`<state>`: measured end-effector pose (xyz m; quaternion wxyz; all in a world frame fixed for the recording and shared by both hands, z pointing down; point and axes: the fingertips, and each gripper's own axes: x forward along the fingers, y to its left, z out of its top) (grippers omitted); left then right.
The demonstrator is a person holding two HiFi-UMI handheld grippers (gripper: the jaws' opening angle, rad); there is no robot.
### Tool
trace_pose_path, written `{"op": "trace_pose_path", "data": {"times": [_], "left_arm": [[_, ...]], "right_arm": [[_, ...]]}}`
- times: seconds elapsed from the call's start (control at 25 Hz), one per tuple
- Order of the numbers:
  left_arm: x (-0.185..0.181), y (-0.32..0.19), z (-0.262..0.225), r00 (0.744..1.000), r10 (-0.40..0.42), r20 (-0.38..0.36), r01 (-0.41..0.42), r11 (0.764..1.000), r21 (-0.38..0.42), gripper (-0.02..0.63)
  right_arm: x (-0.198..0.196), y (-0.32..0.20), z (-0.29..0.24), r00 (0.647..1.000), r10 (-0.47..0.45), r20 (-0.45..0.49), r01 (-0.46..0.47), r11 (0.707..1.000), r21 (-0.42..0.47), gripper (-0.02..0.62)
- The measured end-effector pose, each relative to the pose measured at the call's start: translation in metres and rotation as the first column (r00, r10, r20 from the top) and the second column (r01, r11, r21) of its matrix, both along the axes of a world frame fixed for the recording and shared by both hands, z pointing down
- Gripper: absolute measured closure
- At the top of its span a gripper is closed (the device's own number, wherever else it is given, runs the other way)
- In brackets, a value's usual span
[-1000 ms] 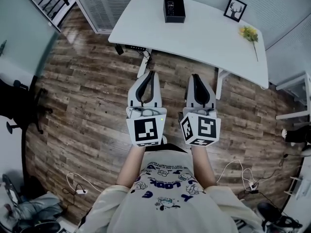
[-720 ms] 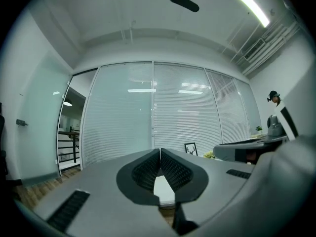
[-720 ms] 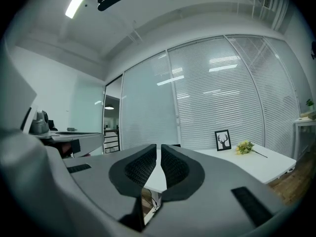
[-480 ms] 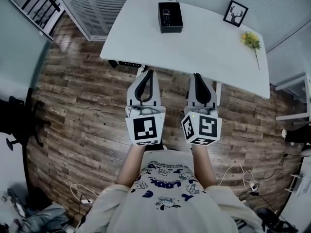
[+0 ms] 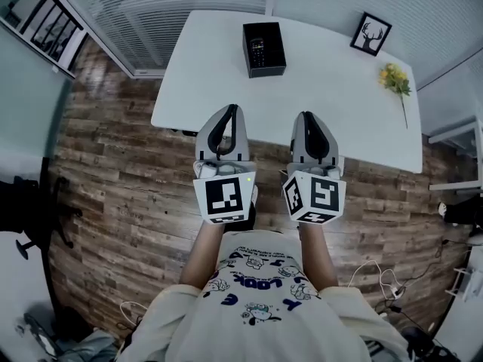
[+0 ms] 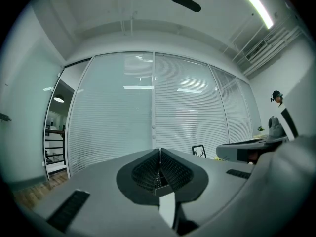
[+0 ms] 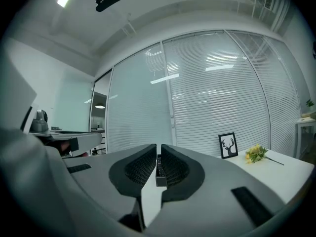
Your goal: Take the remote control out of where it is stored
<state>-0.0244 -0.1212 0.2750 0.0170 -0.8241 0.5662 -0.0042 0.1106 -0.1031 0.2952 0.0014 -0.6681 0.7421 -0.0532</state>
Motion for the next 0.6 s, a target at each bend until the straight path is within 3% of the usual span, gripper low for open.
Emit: {"op": "trace_pose_path", "data": {"times": [0.4,0.6], "left_arm": [[0.010,-0.080,0.015,0.999,0.047,-0.027,-0.048,0.999,-0.022,0.586],[0.012,-0.101,0.032,0.998,0.053,-0.016,-0.055,0.995,-0.082,0.586]], "right_arm": [[-0.003,-0.075,0.015,1.000,0.018,-0.009,-0.018,0.999,-0.032,0.546],[-0.002,-0.098,0.023,1.000,0.010,-0.011,-0.011,0.998,-0.059,0.546]]}}
